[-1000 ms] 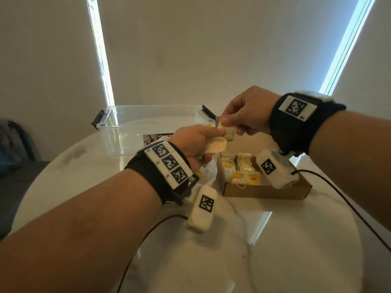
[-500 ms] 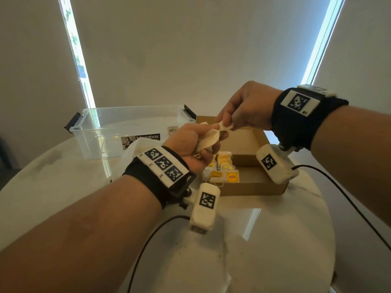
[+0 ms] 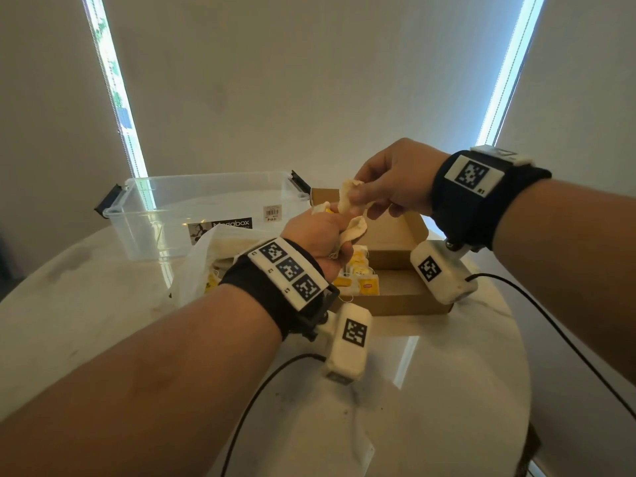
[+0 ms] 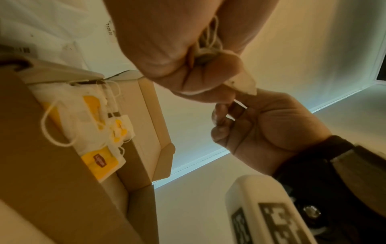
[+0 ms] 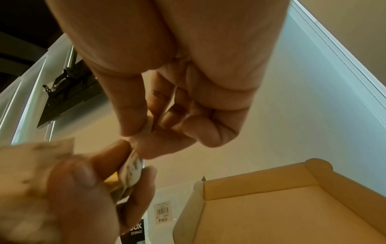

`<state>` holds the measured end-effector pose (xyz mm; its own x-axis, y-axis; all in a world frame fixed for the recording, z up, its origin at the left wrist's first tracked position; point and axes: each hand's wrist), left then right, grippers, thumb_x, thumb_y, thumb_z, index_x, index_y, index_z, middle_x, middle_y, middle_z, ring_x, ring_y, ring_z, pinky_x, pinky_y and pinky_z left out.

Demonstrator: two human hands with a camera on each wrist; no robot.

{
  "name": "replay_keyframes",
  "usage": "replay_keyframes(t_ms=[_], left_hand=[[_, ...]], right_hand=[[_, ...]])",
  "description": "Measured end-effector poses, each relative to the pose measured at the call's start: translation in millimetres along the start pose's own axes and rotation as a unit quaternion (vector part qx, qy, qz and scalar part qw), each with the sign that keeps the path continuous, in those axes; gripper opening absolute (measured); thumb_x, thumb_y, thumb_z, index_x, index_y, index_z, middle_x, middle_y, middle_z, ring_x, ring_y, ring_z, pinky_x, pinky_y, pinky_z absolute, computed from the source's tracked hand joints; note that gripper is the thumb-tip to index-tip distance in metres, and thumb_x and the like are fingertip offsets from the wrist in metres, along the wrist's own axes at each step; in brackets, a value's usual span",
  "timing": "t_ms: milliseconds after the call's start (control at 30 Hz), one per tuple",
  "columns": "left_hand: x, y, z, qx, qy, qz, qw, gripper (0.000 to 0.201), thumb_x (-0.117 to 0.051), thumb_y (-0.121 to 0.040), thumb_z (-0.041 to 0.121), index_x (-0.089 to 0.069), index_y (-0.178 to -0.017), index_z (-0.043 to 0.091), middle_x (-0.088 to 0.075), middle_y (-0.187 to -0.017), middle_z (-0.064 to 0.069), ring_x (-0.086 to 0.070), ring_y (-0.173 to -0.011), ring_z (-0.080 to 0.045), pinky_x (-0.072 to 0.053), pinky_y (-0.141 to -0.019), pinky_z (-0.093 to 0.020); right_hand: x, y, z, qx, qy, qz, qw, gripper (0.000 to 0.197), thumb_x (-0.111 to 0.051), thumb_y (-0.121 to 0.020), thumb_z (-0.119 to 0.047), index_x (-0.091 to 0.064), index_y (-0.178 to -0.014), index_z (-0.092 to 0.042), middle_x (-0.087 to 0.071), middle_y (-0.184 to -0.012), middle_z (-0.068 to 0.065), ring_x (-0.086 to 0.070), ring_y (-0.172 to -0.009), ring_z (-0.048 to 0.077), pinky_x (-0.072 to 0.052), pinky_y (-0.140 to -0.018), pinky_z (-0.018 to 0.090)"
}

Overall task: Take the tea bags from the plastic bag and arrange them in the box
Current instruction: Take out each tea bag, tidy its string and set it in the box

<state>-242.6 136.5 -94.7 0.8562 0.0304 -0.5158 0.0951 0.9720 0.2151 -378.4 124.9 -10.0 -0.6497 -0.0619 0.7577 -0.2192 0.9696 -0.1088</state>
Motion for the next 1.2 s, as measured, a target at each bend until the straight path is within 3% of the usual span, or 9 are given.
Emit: replay_keyframes(t_ms=[133, 233, 367, 533, 667, 800, 933, 1033, 1200], left_hand=[[2.9, 3.0, -1.7, 0.012, -0.042, 0.030, 0.999, 0.034, -0.071, -0.089, 0.026, -0.061, -0.118, 0.012, -0.068, -0.087, -0.007, -0.066, -0.060, -0.012, -0.038, -0.033, -0.017], [12.2, 5.4, 3.1, 0.026, -0.171, 0.049, 0.984, 0.027, -0.068, -0.092, 0.024, -0.058, -0.114, 0.012, -0.067, -0.090, -0.010, -0.063, -0.056, -0.013, -0.038, -0.034, -0.017], [22.9, 8.1, 4.7, 0.030, -0.426, 0.000, 0.904, 0.017, -0.069, -0.091, 0.022, -0.064, -0.104, 0.013, -0.071, -0.097, -0.011, -0.063, -0.070, -0.019, -0.040, -0.040, -0.020], [33.4, 3.6, 6.5, 0.032, -0.541, -0.008, 0.840, 0.019, -0.075, -0.085, 0.020, -0.069, -0.103, 0.013, -0.073, -0.097, -0.013, -0.066, -0.076, -0.022, -0.048, -0.053, -0.027], [35.0, 2.1, 6.4, 0.043, -0.559, -0.006, 0.828, 0.024, -0.076, -0.084, 0.022, -0.069, -0.105, 0.013, -0.073, -0.105, -0.015, -0.065, -0.078, -0.023, -0.048, -0.055, -0.027], [34.3, 1.3, 4.2, 0.049, -0.568, -0.009, 0.822, 0.029, -0.077, -0.082, 0.021, -0.068, -0.108, 0.012, -0.072, -0.108, -0.015, -0.071, -0.088, -0.026, -0.051, -0.058, -0.028], [33.5, 1.9, 3.5, 0.057, -0.571, -0.018, 0.819, 0.030, -0.077, -0.082, 0.020, -0.068, -0.109, 0.013, -0.072, -0.109, -0.014, -0.071, -0.101, -0.031, -0.052, -0.064, -0.031], [33.3, 3.1, 4.0, 0.059, -0.569, -0.022, 0.820, 0.029, -0.076, -0.083, 0.020, -0.068, -0.109, 0.014, -0.072, -0.109, -0.014, -0.071, -0.101, -0.031, -0.052, -0.060, -0.029], [31.7, 5.4, 1.4, 0.057, -0.574, -0.026, 0.816, 0.029, -0.077, -0.083, 0.021, -0.068, -0.110, 0.013, -0.072, -0.110, -0.015, -0.071, -0.098, -0.031, -0.051, -0.056, -0.028]], right_hand=[[7.3, 0.6, 6.8, -0.001, -0.009, -0.008, 1.000, 0.010, -0.076, -0.088, -0.020, -0.071, -0.097, -0.017, -0.078, -0.081, 0.000, -0.075, -0.067, 0.011, -0.055, -0.072, 0.029], [9.2, 0.7, 18.6, -0.009, 0.040, -0.019, 0.999, 0.012, -0.076, -0.088, -0.018, -0.068, -0.096, -0.023, -0.076, -0.086, 0.000, -0.075, -0.066, 0.011, -0.056, -0.077, 0.031], [-0.3, -5.9, 37.8, -0.026, 0.185, -0.088, 0.978, 0.012, -0.075, -0.089, -0.018, -0.066, -0.089, -0.026, -0.075, -0.084, -0.005, -0.075, -0.068, 0.008, -0.060, -0.078, 0.031], [-18.7, -13.9, 46.2, -0.024, 0.250, -0.158, 0.955, 0.014, -0.075, -0.089, -0.017, -0.066, -0.088, -0.028, -0.073, -0.090, -0.007, -0.074, -0.080, 0.011, -0.061, -0.083, 0.030], [-36.8, -16.5, 52.2, -0.029, 0.273, -0.187, 0.943, 0.013, -0.077, -0.087, -0.020, -0.069, -0.093, -0.030, -0.074, -0.094, -0.005, -0.072, -0.085, 0.013, -0.060, -0.086, 0.033], [-51.6, -17.5, 62.0, -0.067, 0.253, -0.205, 0.943, 0.014, -0.078, -0.086, -0.015, -0.068, -0.093, -0.024, -0.074, -0.083, -0.002, -0.070, -0.062, 0.005, -0.059, -0.068, 0.023], [-59.4, -19.1, 67.5, -0.073, 0.282, -0.193, 0.937, 0.015, -0.081, -0.083, -0.019, -0.069, -0.092, -0.022, -0.071, -0.081, -0.004, -0.067, -0.065, 0.007, -0.058, -0.069, 0.025], [-62.5, -21.6, 67.2, -0.063, 0.320, -0.176, 0.929, 0.019, -0.085, -0.078, -0.025, -0.068, -0.086, -0.024, -0.069, -0.081, -0.005, -0.063, -0.069, 0.009, -0.055, -0.074, 0.027], [-65.4, -25.1, 66.6, -0.072, 0.302, -0.148, 0.939, 0.035, -0.089, -0.073, -0.024, -0.067, -0.099, -0.021, -0.068, -0.093, -0.001, -0.065, -0.075, 0.014, -0.055, -0.071, 0.026]])
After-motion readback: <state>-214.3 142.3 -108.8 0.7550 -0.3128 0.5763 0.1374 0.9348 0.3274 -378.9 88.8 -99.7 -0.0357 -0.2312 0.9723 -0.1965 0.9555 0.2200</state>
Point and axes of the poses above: each hand's wrist, its own y-axis away from the middle knuckle, its own x-axis out of the back of the hand, z = x × y
